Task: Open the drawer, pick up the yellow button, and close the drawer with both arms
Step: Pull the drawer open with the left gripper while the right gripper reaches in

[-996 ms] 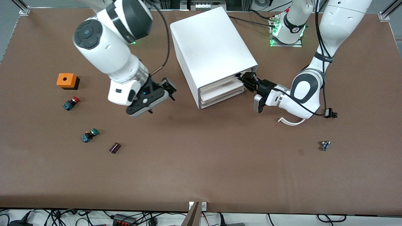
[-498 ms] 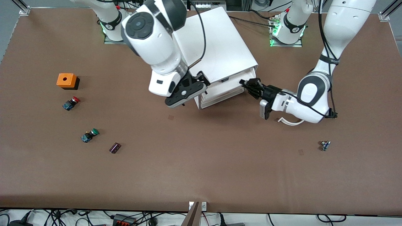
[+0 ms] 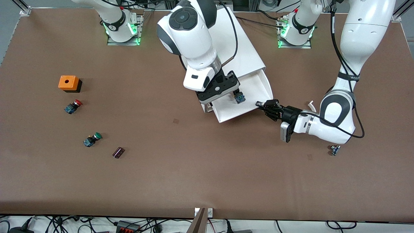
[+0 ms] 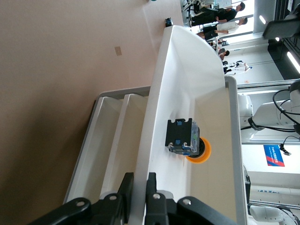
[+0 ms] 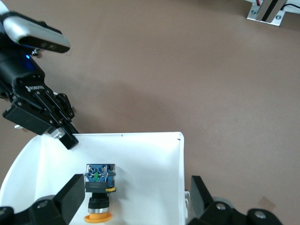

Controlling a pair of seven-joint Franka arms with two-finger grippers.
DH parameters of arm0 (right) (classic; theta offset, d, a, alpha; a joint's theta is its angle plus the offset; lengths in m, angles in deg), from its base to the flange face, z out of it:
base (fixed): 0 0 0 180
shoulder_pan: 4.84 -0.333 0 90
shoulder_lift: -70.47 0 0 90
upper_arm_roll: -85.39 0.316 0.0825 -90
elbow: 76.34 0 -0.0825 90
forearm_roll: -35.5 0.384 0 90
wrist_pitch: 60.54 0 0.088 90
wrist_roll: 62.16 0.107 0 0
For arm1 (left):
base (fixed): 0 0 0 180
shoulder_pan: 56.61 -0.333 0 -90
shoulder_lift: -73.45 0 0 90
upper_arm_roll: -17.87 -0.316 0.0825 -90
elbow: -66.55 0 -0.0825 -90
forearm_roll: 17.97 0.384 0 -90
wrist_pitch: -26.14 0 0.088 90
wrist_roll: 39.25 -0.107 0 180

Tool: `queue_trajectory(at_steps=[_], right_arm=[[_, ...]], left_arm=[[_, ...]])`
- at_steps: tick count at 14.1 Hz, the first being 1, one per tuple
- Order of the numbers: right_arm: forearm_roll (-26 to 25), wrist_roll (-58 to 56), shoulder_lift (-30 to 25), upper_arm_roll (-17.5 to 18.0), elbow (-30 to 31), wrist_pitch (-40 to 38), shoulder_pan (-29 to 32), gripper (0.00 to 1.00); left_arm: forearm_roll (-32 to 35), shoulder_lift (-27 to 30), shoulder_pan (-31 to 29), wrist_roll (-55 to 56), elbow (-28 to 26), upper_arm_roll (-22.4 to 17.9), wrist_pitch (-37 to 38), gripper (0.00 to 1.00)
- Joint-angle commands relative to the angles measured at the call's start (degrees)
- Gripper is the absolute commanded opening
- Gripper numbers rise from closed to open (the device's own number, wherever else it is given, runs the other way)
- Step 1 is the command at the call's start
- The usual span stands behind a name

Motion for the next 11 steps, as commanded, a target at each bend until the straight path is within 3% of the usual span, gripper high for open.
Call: queue_trajectory(at_steps=[1, 2, 3, 4, 11], right_arm=[[-1.1, 1.7, 1.5, -0.8, -2.3, -0.2, -2.1, 1.00], [-1.1, 2.8, 1.8, -0.7, -2.3, 0.0, -2.2, 1.00], [-1.0, 3.3, 2.4, -0.7, -2.5, 0.1, -2.7, 1.00], [-1.0, 3.6, 3.3, -0.6, -3.2, 0.7, -3.1, 1.00], [-0.9, 7.1, 6.6, -0.6, -4.2, 3.9, -5.2, 0.96]], left_arm=[[2.1, -2.8, 0.9, 1.4, 3.5, -1.7, -2.0, 0.07], [2.1, -2.7, 0.8, 1.5, 3.5, -1.7, -2.0, 0.25], [2.1, -2.7, 0.8, 1.3, 3.5, -1.7, -2.0, 0.67], [1.9, -2.4, 0.7, 1.4, 3.5, -1.7, -1.9, 1.00], [6.7, 3.5, -0.8, 16.3, 3.9, -2.1, 1.9, 1.00]])
